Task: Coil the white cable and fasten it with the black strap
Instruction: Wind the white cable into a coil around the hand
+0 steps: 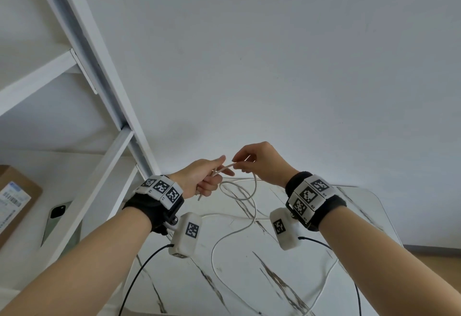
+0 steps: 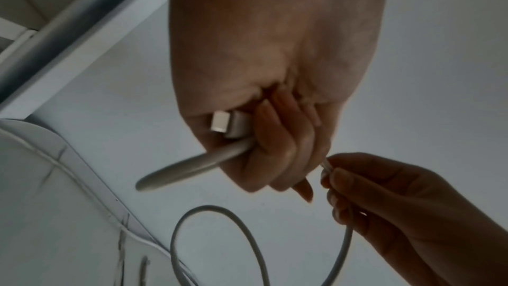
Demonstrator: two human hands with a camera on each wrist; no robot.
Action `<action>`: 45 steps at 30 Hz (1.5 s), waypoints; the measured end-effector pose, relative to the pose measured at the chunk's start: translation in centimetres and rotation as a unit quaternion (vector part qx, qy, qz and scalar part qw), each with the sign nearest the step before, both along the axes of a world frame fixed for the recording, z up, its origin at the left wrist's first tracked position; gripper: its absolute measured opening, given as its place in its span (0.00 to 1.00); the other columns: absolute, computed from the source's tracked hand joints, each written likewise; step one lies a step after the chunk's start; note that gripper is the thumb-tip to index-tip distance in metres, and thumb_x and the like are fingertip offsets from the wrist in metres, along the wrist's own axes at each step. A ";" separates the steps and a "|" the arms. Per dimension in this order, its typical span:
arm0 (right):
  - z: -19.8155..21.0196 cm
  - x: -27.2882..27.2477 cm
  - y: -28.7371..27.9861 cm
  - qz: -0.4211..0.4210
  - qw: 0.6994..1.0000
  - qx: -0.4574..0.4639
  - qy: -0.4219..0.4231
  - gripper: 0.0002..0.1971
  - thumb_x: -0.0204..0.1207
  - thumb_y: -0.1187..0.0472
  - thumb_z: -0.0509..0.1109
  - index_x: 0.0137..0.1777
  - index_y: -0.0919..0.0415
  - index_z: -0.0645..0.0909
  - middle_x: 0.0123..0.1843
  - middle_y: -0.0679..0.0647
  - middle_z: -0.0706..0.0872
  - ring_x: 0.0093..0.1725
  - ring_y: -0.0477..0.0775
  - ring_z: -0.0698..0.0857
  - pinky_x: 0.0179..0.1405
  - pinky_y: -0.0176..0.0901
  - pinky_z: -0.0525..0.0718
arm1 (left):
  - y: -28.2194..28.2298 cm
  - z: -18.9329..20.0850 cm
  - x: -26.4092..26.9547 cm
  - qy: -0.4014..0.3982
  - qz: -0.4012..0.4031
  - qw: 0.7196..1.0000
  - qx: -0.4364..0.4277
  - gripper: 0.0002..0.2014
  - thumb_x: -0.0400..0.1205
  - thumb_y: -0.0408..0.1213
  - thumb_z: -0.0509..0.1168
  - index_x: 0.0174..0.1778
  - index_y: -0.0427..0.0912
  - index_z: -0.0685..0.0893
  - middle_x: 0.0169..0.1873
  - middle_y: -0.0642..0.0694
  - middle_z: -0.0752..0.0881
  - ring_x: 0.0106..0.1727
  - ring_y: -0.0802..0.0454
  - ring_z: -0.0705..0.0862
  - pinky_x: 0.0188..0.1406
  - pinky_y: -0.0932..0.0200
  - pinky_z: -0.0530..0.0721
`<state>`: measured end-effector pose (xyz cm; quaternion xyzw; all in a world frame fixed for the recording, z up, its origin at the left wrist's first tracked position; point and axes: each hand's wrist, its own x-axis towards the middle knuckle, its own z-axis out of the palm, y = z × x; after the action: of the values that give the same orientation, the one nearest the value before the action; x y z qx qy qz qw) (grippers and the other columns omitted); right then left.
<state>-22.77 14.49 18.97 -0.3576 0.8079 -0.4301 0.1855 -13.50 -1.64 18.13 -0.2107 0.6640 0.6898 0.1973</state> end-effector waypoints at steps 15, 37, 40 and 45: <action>-3.5 0.3 -1.6 -0.053 0.998 -0.027 0.004 0.06 0.75 0.67 0.70 0.45 0.64 0.89 0.35 0.53 0.88 0.32 0.36 0.83 0.37 0.23 0.76 | -1.2 3.1 1.3 0.050 -0.056 0.978 0.196 0.19 0.82 0.42 0.53 0.52 0.32 0.83 0.13 0.55 0.65 0.13 0.63 0.63 0.13 0.69 0.65; -6.8 3.4 -3.1 -0.009 0.985 0.027 -0.170 0.07 0.73 0.70 0.67 0.37 0.59 0.80 0.39 0.56 0.88 0.44 0.53 0.89 0.58 0.46 0.85 | -1.8 2.4 -2.0 0.179 0.289 0.874 0.346 0.21 0.89 0.41 0.47 0.49 0.33 0.82 0.34 0.44 0.91 0.38 0.49 0.91 0.47 0.55 0.89; -6.6 3.4 -2.8 -0.002 0.983 0.032 -0.182 0.10 0.72 0.71 0.65 0.35 0.57 0.77 0.36 0.54 0.88 0.45 0.54 0.88 0.57 0.46 0.85 | -2.3 2.0 -2.2 0.189 0.320 0.856 0.359 0.20 0.89 0.42 0.48 0.48 0.33 0.82 0.35 0.44 0.91 0.39 0.49 0.92 0.46 0.54 0.90; -6.8 3.2 -1.6 -0.004 0.981 0.054 -0.185 0.10 0.72 0.76 0.60 0.39 0.62 0.79 0.39 0.57 0.88 0.39 0.49 0.87 0.40 0.32 0.84 | -3.9 2.6 -2.5 0.223 0.359 0.831 0.362 0.21 0.89 0.42 0.47 0.47 0.33 0.80 0.34 0.43 0.91 0.38 0.49 0.92 0.47 0.54 0.89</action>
<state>-19.58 12.86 12.21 -0.2582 0.7827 -0.4457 0.3493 -16.03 -5.50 20.78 -0.1879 0.2700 0.9314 -0.1555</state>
